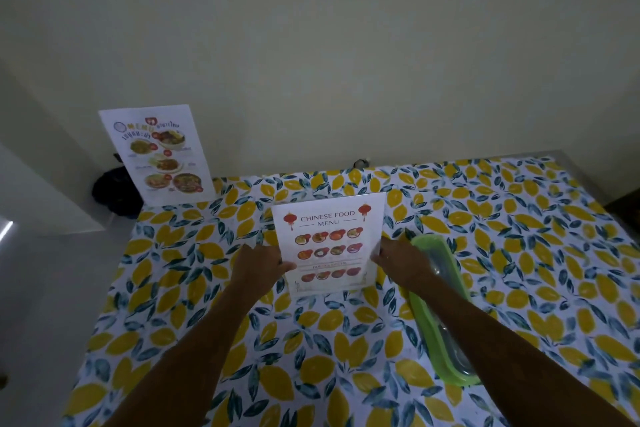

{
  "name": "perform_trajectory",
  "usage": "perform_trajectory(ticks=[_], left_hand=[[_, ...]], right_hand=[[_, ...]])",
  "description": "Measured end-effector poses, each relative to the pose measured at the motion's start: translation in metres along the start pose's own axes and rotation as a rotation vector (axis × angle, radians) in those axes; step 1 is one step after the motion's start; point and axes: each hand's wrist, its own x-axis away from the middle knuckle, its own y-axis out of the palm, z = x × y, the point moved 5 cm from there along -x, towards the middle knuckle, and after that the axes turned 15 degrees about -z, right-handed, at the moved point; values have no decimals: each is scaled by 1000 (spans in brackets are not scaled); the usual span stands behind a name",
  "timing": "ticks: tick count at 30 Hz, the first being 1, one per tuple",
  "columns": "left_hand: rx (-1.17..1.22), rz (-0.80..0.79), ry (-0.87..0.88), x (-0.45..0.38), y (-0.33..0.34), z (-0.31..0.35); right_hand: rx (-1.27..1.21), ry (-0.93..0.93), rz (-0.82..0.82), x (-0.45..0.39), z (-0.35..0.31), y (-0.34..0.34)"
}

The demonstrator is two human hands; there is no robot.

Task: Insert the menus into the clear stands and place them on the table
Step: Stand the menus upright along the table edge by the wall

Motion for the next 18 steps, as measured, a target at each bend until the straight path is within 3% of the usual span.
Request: perform_trajectory(ticks=[8, 18], left_hand=[[68, 89, 24, -6, -40, 6], [63, 223, 154, -10, -124, 88]], right_hand=[[42, 6, 54, 6, -5, -37], [16, -15, 227, 43, 46, -117]])
